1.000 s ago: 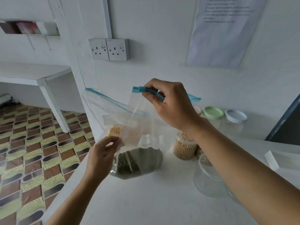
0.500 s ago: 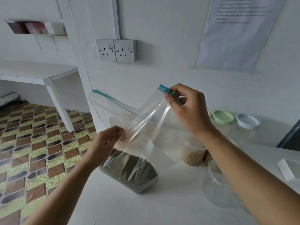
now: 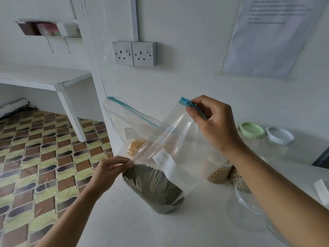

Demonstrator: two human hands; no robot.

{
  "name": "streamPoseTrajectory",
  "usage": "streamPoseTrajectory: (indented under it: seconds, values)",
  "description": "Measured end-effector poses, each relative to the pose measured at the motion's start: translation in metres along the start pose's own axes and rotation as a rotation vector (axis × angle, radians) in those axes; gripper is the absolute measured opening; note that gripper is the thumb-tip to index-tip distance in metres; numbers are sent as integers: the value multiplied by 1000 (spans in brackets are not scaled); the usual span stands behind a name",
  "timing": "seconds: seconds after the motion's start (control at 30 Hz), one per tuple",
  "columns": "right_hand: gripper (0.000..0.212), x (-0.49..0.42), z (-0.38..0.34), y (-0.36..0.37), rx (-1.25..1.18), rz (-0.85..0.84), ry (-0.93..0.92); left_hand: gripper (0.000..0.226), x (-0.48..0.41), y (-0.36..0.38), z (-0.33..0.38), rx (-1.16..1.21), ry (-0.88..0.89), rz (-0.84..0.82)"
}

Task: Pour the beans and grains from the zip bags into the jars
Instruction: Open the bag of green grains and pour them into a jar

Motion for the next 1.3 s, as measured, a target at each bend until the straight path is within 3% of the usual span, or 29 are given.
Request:
streamPoseTrajectory:
  seconds: [0.17, 0.27, 0.37, 0.47, 0.57, 0.6, 0.67, 0.73, 0.9, 1.03, 1.2, 1.3]
  values:
    - [14, 3, 7, -17, -104, 47, 66, 11, 0, -14, 16, 134, 19, 94]
    - [9, 8, 16, -28, -159, 85, 120, 8, -3, -18, 34, 74, 58, 147]
    - [10, 15, 26, -29, -159, 94, 167, 12, -9, -13, 40, -55, 80, 95]
    - [11, 19, 33, -29, -172, 119, 196, 36, -9, -21, 20, 0, -4, 86]
    - [10, 19, 31, -29, -176, 110, 177, 77, -1, -19, -8, 280, -96, -25]
    - [9, 19, 31, -29, -179, 104, 171, 79, 3, -14, -16, 376, -122, -65]
    - [8, 18, 30, -28, -188, 82, 163, 55, 8, -5, -27, 519, -175, -103]
    - [8, 17, 29, -25, -188, 55, 150, 36, 9, 1, -34, 617, -228, -39]
    - [9, 17, 36, -23, -193, 78, 169, 23, 7, 1, -41, 693, -274, 230]
    - [15, 22, 43, -30, -191, 148, 196, 16, 6, -19, -47, 926, -282, 416]
    - [14, 19, 37, -26, -200, 89, 166, 44, 3, 18, -39, 643, -319, 53]
    - [11, 18, 36, -25, -208, 84, 177, 43, 8, 34, -39, 669, -315, 55]
Point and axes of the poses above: each hand's wrist, its own x-axis away from the middle knuckle, its own y-axis out of the palm, z = x × y, the point moved 7 cm from there along -x, towards the middle knuckle
